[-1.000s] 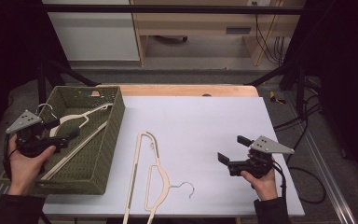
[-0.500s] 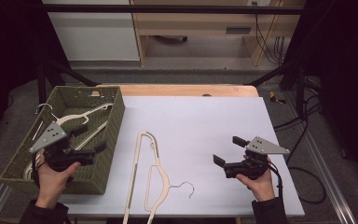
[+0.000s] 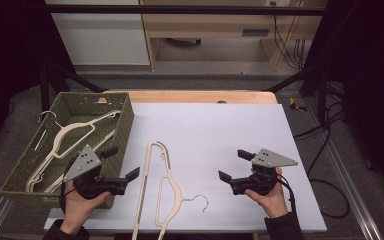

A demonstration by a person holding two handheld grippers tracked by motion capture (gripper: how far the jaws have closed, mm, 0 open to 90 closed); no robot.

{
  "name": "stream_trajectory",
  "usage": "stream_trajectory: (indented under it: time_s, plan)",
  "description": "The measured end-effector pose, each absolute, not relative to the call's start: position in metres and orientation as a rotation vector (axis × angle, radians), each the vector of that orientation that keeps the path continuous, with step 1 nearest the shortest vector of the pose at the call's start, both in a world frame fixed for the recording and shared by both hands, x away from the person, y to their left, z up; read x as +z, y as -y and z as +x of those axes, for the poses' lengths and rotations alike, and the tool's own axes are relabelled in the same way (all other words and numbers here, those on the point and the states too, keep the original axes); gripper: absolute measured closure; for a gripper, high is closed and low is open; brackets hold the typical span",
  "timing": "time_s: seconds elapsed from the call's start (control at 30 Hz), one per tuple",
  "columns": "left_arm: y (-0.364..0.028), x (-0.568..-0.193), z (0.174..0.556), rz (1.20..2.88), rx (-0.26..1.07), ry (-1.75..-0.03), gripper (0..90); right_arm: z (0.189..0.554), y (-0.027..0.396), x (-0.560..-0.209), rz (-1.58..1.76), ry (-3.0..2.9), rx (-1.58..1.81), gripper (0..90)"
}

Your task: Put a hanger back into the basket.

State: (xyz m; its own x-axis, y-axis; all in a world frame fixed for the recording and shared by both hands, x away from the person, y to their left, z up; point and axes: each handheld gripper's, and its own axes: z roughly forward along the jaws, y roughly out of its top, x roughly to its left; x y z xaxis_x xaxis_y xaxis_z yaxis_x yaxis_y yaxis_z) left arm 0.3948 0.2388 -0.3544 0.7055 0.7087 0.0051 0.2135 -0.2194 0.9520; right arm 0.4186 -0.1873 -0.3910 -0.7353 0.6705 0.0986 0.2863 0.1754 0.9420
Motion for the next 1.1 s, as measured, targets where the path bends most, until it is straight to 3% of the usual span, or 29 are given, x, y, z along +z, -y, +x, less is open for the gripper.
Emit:
stream_trajectory:
  time_s: [0.33, 0.8, 1.1]
  plan:
    - [-0.218, -0.377, 0.392, 1.849, 0.472, -0.712, 5.9, 0.418, 0.165, -0.4, 0.899, -2.219, 1.528, 9.0]
    - [-0.212, -0.395, 0.385, 1.897, 0.42, -0.721, 5.9, 0.419, 0.122, -0.433, 0.801, -2.472, 1.354, 23.7]
    - [-0.212, -0.408, 0.383, 1.922, 0.402, -0.724, 5.9, 0.42, 0.097, -0.455, 0.701, -2.605, 1.269, 40.6]
